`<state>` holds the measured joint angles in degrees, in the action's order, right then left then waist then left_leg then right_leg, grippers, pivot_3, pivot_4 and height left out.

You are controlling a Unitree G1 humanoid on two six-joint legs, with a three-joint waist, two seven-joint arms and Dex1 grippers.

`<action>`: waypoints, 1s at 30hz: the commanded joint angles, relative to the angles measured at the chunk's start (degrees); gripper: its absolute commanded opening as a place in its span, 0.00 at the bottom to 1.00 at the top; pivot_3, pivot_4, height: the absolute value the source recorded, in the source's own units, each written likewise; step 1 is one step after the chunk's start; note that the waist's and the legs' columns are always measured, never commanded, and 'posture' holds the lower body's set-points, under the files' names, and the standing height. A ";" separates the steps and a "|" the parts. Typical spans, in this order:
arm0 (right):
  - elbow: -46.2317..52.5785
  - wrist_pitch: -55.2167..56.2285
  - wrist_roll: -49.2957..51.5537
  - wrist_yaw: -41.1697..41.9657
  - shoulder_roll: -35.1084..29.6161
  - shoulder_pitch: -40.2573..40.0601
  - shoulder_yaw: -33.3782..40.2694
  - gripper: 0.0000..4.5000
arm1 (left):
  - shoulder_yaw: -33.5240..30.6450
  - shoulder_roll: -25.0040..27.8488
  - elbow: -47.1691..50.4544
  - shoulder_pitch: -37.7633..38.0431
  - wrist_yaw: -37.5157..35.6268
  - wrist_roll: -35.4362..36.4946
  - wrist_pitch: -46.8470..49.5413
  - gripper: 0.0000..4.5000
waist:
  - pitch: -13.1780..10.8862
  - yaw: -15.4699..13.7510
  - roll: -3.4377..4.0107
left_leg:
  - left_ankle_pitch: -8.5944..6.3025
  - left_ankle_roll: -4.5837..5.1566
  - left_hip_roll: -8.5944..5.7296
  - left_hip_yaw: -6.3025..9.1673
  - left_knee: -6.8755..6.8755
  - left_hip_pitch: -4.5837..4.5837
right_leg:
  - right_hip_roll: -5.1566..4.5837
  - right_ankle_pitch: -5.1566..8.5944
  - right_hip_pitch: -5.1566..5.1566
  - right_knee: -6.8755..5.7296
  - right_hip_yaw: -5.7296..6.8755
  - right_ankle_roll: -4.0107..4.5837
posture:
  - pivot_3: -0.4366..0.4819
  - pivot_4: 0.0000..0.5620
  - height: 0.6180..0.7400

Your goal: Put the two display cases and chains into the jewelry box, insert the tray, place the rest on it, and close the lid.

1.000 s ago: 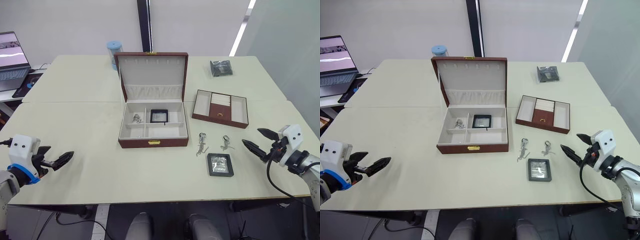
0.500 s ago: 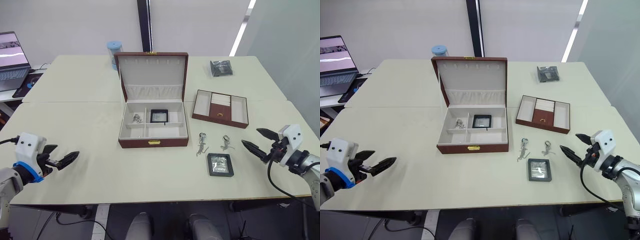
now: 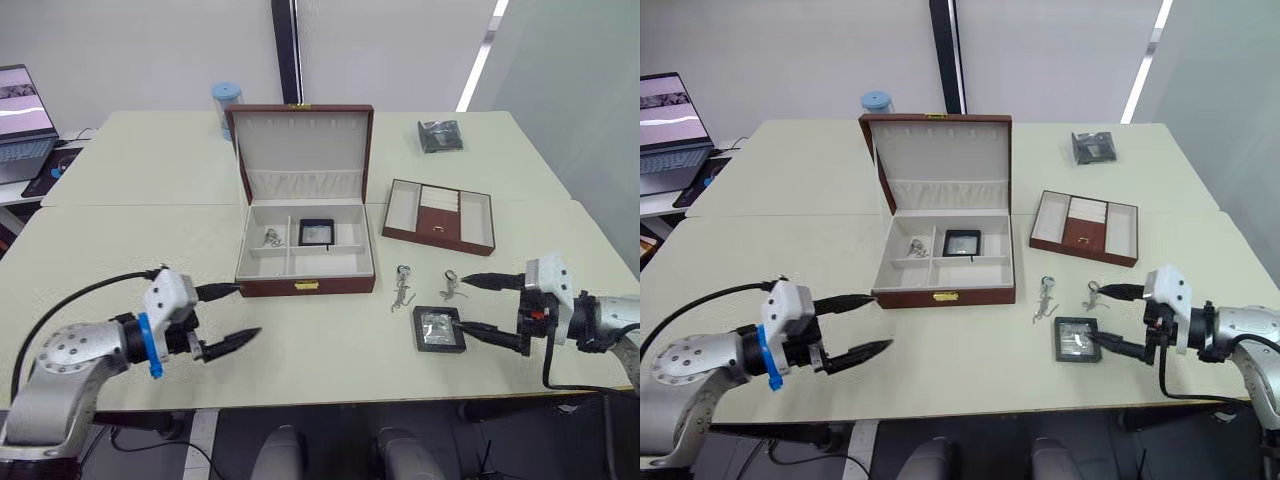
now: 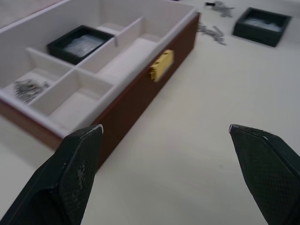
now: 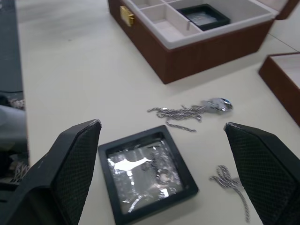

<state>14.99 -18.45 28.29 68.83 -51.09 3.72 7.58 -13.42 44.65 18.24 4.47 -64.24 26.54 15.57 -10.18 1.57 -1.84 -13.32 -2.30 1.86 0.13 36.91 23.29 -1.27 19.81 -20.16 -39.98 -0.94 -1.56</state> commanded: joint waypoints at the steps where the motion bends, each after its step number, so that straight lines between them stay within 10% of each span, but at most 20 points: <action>1: 4.32 -0.02 -0.63 2.09 -1.92 -0.68 -2.31 1.00 | 2.37 -0.44 4.37 1.90 -3.05 0.98 -4.14 1.00 | 0.00 0.00 0.00 | 0.00 0.00 -0.01 0.00 0.00 0.00 | 0.00 0.00 0.00 0.00 0.00 0.00 | 0.48 0.27 1.00; 12: 6.25 1.21 -9.11 -0.36 -2.76 -2.24 -10.57 1.00 | 6.30 -2.89 -0.95 3.84 -9.07 -2.97 -22.49 1.00 | 0.01 -0.09 0.02 | 0.00 0.00 -0.04 0.00 0.03 -0.05 | 0.01 0.00 0.07 0.04 0.00 0.00 | 0.48 0.27 1.00; 25: 2.46 4.45 -11.86 -0.41 -1.77 -1.72 -11.69 1.00 | 7.17 -2.87 0.49 3.08 -6.67 -0.66 -19.07 1.00 | 0.01 -0.06 0.02 | 0.00 0.00 -0.02 0.03 0.02 -0.10 | 0.03 0.00 0.11 0.03 0.02 0.00 | 0.48 0.27 1.00; 30: 1.32 5.62 -12.64 -0.55 -1.25 -1.93 -12.03 0.65 | 7.21 -2.67 1.95 2.22 -5.32 -0.50 -16.98 1.00 | 0.01 -0.07 0.02 | 0.00 0.00 -0.02 0.03 0.03 -0.13 | 0.03 0.00 0.14 0.03 0.02 0.00 | 0.48 0.27 1.00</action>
<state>15.83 -14.04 15.77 68.52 -52.51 1.56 -4.74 -6.39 41.36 18.02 7.00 -70.33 24.78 -1.89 -10.17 1.50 -1.82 -13.32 -2.30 1.83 0.15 36.94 23.16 -1.24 19.81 -20.02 -39.96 -0.92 -1.56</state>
